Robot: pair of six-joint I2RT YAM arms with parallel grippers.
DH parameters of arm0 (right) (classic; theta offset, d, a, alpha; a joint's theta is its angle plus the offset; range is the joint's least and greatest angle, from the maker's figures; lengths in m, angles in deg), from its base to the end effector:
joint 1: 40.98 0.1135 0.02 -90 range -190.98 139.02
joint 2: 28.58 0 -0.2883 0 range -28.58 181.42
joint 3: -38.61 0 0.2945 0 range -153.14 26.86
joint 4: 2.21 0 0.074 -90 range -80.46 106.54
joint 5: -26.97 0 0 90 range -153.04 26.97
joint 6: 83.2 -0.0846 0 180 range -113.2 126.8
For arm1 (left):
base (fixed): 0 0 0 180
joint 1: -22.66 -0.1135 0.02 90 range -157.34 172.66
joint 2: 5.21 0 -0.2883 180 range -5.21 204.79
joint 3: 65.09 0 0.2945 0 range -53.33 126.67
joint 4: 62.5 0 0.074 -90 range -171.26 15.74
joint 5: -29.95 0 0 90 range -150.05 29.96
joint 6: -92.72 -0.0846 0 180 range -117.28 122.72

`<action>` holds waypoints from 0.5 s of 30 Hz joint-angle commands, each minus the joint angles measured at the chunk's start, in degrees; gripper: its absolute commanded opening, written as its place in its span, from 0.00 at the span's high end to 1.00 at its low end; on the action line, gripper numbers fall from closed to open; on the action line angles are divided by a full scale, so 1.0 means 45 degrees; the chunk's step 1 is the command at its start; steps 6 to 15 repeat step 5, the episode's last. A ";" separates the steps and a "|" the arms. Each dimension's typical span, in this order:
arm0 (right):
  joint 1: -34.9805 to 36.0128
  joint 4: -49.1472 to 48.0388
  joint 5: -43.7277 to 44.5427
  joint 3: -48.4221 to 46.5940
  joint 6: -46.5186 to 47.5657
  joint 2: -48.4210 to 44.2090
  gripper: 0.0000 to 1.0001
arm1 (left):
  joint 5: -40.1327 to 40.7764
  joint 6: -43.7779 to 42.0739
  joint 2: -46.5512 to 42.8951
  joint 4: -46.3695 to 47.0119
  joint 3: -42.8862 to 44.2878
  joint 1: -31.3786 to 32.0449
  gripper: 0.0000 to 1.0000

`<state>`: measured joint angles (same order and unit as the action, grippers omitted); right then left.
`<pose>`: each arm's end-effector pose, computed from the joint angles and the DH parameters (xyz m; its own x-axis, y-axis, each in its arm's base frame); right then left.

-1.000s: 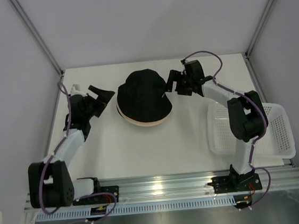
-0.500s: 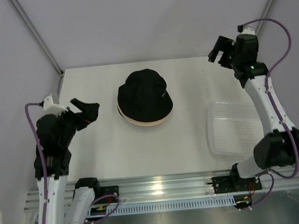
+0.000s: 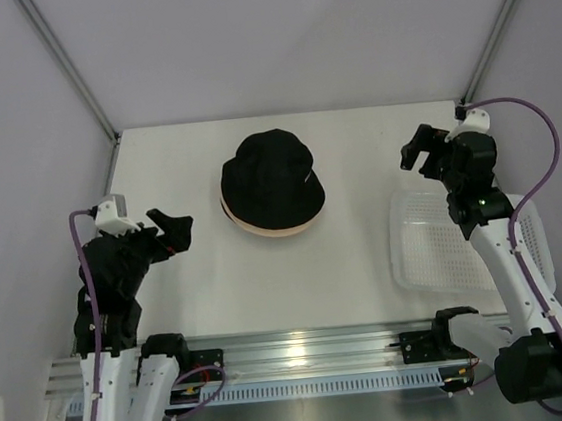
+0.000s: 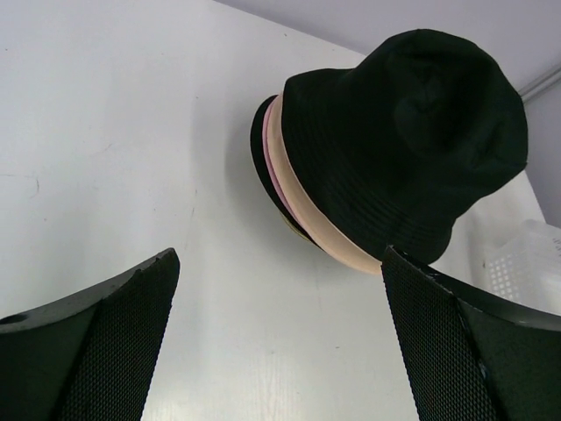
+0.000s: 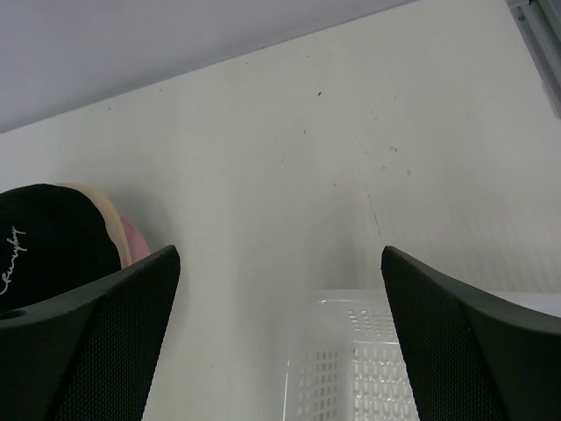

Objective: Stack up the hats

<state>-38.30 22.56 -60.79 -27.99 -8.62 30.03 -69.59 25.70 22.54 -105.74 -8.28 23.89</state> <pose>0.3131 0.0113 0.3548 -0.2805 0.2529 -0.9260 0.0677 0.9675 0.2437 0.1746 -0.0178 0.3522 -0.2965 -0.3787 -0.8767 0.0718 0.9066 -0.4159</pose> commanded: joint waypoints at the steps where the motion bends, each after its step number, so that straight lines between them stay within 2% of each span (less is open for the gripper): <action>1: 0.0011 -0.0919 0.0401 0.0000 -0.0127 0.0061 0.00 | -0.0220 -0.0829 0.0668 0.0766 0.0688 -0.0099 0.01; 15: 0.0030 -0.1368 -0.0126 0.0216 -0.0245 -0.0094 0.00 | -0.0633 -0.0869 0.0807 0.0825 0.0691 -0.0099 0.01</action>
